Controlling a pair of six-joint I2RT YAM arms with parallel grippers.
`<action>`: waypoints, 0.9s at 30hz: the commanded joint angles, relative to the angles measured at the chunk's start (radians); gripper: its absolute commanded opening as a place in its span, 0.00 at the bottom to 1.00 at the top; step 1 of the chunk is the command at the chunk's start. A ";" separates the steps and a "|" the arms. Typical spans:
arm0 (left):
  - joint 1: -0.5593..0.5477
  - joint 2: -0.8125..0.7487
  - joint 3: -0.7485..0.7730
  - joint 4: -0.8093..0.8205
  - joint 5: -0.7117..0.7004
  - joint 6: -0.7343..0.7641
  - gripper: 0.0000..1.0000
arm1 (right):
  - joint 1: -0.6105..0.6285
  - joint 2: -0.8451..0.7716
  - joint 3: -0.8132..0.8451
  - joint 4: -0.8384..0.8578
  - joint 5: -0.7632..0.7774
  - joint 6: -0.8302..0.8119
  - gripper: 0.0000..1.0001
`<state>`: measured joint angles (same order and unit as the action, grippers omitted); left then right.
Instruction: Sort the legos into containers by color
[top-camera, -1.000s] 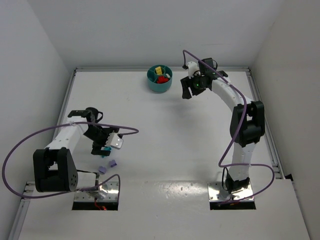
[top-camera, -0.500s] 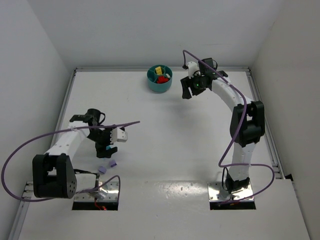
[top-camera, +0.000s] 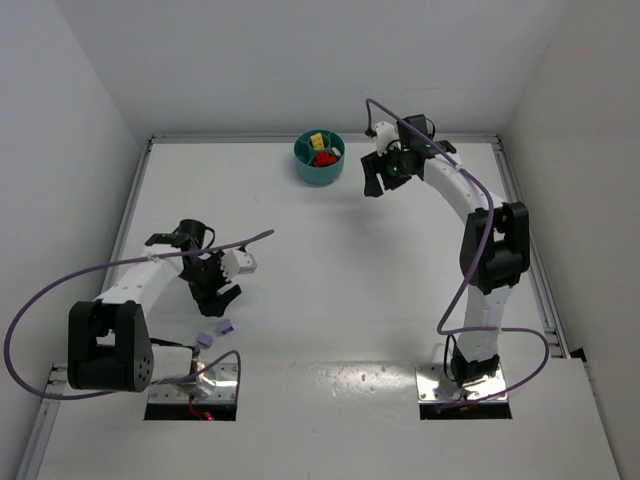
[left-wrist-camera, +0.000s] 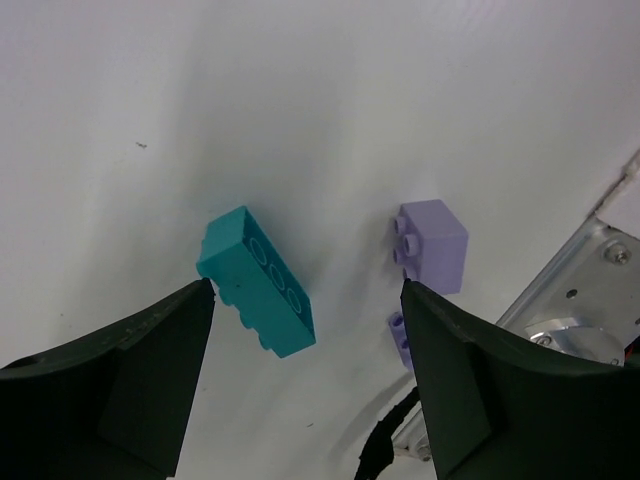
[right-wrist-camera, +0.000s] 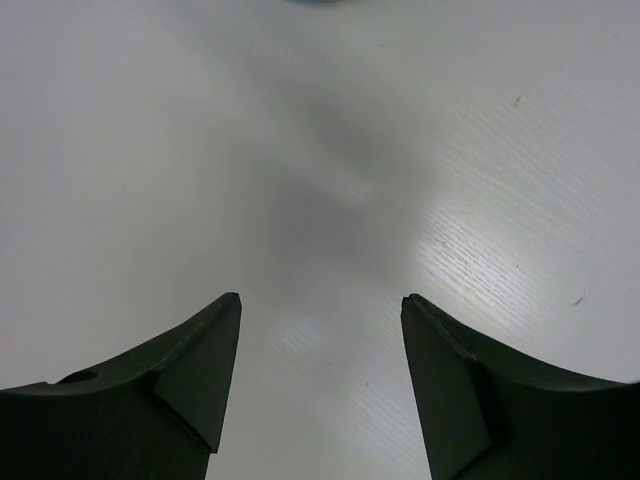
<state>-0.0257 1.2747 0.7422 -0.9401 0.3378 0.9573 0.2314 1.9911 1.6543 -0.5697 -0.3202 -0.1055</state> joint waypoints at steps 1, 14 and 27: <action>-0.010 0.002 -0.004 0.063 -0.032 -0.104 0.81 | 0.005 -0.008 0.042 0.002 -0.020 0.000 0.66; -0.010 0.107 -0.024 0.149 -0.141 -0.137 0.66 | 0.005 0.002 0.042 0.002 -0.020 0.000 0.66; -0.029 0.222 0.170 0.215 0.019 -0.153 0.23 | 0.005 0.011 0.061 0.002 -0.002 -0.010 0.66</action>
<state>-0.0357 1.4696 0.7990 -0.7837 0.2409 0.8192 0.2314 1.9968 1.6619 -0.5812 -0.3218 -0.1059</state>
